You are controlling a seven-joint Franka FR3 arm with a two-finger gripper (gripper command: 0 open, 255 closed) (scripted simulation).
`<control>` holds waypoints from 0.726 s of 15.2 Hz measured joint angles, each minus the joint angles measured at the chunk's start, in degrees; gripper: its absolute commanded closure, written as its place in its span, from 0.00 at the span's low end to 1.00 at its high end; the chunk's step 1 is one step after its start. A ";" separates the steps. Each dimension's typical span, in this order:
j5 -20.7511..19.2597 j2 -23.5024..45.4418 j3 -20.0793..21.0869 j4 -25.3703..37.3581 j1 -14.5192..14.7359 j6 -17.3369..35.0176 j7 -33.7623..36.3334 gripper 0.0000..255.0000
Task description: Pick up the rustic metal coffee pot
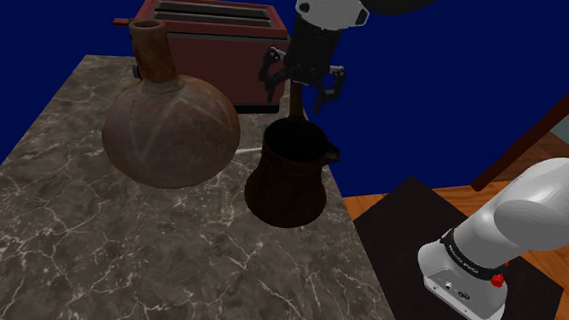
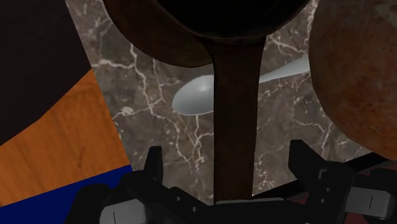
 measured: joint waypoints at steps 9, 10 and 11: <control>0.10 -0.12 0.05 -0.54 0.06 0.58 -0.02 1.00; 0.11 -0.13 0.04 -0.55 0.05 0.57 -0.02 1.00; 0.09 -0.10 0.04 -0.52 0.05 0.54 -0.02 1.00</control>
